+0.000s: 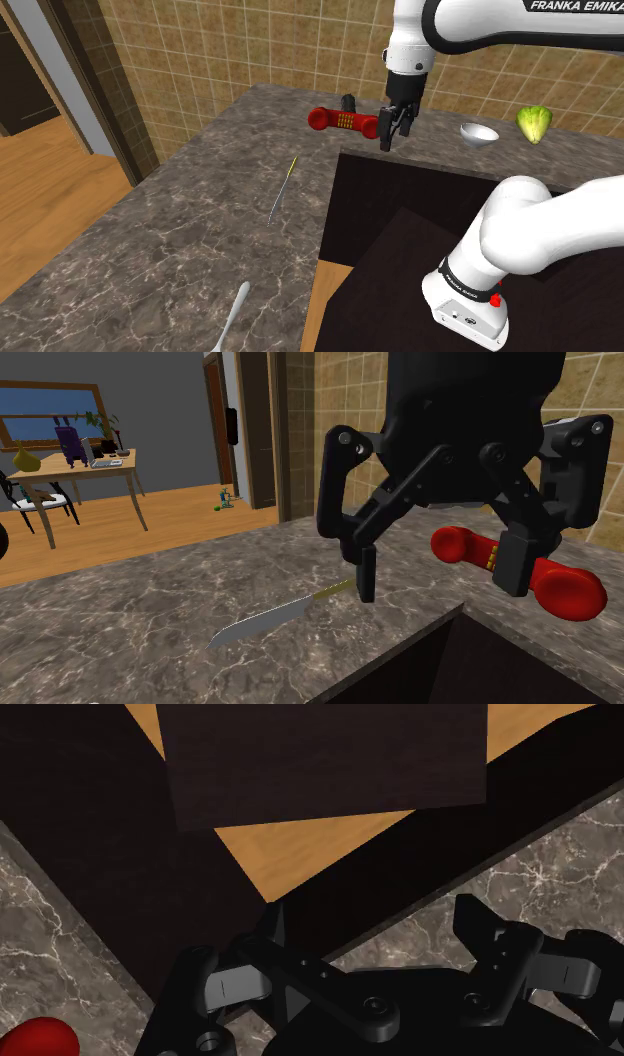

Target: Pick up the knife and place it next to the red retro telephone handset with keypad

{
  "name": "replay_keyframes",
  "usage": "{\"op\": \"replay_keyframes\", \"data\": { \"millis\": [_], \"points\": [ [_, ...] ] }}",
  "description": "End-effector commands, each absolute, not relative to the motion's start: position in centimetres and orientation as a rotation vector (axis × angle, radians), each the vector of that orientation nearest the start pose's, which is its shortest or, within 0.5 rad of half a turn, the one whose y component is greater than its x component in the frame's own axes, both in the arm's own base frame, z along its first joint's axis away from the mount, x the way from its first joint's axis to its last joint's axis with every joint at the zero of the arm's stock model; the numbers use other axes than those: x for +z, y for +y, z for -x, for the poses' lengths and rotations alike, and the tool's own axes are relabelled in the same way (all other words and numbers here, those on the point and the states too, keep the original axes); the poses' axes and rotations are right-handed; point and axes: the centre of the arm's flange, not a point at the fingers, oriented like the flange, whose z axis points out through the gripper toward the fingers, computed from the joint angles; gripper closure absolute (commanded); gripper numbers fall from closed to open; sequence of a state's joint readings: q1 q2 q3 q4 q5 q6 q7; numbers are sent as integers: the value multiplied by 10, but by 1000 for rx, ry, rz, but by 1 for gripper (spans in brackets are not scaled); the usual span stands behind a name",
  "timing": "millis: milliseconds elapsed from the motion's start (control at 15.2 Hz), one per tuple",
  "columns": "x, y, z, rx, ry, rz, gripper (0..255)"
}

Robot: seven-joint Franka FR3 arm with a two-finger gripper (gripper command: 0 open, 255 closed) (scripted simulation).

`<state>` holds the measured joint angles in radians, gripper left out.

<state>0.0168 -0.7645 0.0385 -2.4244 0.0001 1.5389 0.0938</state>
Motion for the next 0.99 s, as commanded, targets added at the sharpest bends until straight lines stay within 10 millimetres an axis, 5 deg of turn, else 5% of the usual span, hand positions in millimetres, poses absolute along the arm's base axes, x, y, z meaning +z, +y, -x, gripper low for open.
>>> {"op": "replay_keyframes", "data": {
  "millis": [0,924],
  "points": [
    [549,19,-305,189,81,3170,0],
    [440,99,-416,111,898,3021,0]
  ]
}}
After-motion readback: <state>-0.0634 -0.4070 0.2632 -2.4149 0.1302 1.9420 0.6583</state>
